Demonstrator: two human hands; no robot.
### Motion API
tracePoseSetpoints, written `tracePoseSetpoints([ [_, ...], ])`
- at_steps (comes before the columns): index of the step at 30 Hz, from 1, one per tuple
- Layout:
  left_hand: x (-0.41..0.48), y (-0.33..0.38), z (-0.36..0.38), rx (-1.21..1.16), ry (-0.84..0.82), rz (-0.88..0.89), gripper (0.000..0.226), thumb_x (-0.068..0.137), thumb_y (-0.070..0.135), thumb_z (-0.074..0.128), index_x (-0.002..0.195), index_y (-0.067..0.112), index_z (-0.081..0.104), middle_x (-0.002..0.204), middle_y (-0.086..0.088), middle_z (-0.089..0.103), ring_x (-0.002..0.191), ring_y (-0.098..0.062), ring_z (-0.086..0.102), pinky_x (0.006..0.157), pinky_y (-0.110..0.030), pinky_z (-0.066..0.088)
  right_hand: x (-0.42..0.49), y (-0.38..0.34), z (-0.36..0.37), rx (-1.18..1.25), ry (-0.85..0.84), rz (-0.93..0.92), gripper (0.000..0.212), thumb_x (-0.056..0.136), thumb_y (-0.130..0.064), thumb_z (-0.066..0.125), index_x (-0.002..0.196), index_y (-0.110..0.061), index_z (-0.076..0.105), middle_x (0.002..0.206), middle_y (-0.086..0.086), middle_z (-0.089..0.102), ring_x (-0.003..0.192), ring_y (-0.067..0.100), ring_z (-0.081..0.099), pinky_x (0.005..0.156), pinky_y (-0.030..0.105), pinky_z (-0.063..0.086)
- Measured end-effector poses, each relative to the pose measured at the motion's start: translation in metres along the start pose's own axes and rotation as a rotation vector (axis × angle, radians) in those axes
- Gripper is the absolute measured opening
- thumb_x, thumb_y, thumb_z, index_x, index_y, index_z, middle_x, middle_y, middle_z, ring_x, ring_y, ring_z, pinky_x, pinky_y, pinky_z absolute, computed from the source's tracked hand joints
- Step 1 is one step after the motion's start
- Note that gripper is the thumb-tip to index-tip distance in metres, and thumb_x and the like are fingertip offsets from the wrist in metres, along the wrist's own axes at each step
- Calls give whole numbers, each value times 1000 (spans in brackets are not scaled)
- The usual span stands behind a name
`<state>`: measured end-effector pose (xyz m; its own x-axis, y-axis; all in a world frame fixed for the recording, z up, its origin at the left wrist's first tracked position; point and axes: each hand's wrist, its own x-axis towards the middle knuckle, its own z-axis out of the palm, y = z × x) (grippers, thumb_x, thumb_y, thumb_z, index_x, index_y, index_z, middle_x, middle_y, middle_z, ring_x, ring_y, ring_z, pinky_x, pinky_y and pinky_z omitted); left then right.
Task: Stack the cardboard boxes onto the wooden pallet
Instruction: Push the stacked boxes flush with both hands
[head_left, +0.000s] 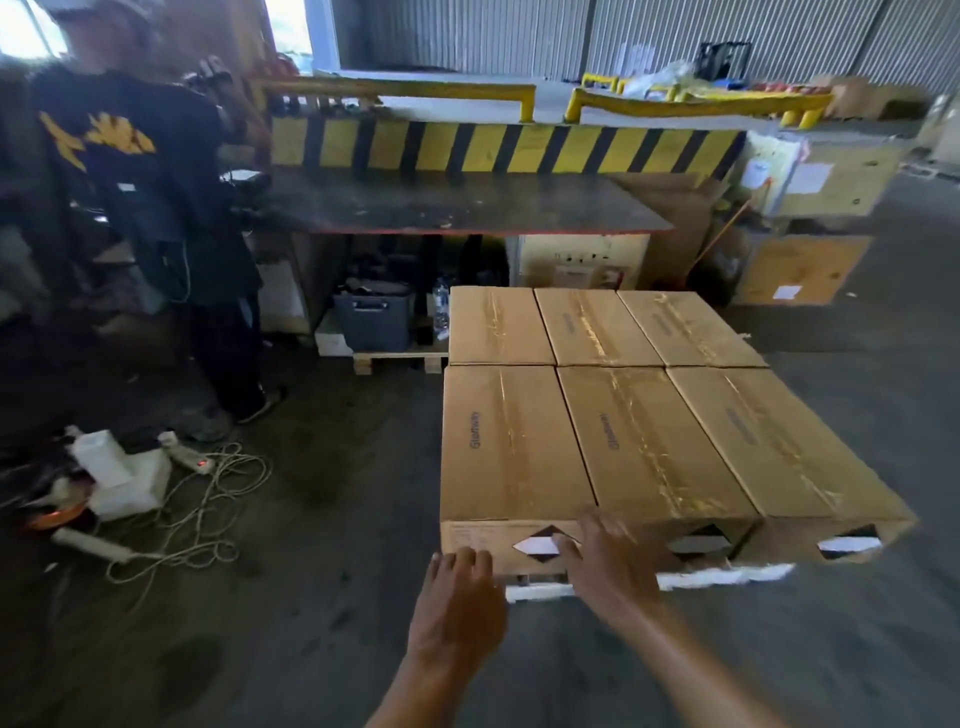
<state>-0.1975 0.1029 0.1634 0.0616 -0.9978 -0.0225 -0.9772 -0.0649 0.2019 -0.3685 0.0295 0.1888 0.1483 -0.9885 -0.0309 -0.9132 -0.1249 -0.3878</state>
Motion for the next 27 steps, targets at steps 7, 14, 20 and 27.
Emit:
tracePoseSetpoints([
  [7, 18, 14, 115, -41, -39, 15, 56, 12, 33, 91, 59, 9, 75, 59, -1, 66, 48, -18, 65, 48, -24, 55, 33, 16, 85, -6, 0, -54, 54, 101, -44, 47, 148, -17, 41, 155, 3, 38, 142, 26, 35, 115, 36, 28],
  [14, 70, -3, 279, 52, 110, -10, 59, 38, 31, 78, 92, 6, 80, 96, -17, 75, 85, -32, 75, 102, -38, 39, 77, 55, 212, 58, 254, -218, 60, 89, -26, 71, 140, -2, 53, 148, 17, 49, 137, 46, 41, 108, 55, 39],
  [20, 144, -16, 423, 54, 418, -87, 73, 82, 31, 47, 147, 0, 37, 144, -26, 48, 131, -40, 49, 109, -54, 30, 117, 113, 313, -15, 600, -528, 69, 92, -36, 57, 151, -6, 39, 162, 11, 26, 149, 41, 17, 116, 58, 26],
  [27, 206, -43, 514, 143, 652, -26, 80, 87, 51, 48, 151, 4, 34, 156, -32, 19, 144, -50, 20, 107, -71, 26, 161, 142, 367, -165, 878, -626, 72, 96, -45, 54, 155, -11, 30, 165, 8, 17, 152, 37, 10, 120, 57, 14],
])
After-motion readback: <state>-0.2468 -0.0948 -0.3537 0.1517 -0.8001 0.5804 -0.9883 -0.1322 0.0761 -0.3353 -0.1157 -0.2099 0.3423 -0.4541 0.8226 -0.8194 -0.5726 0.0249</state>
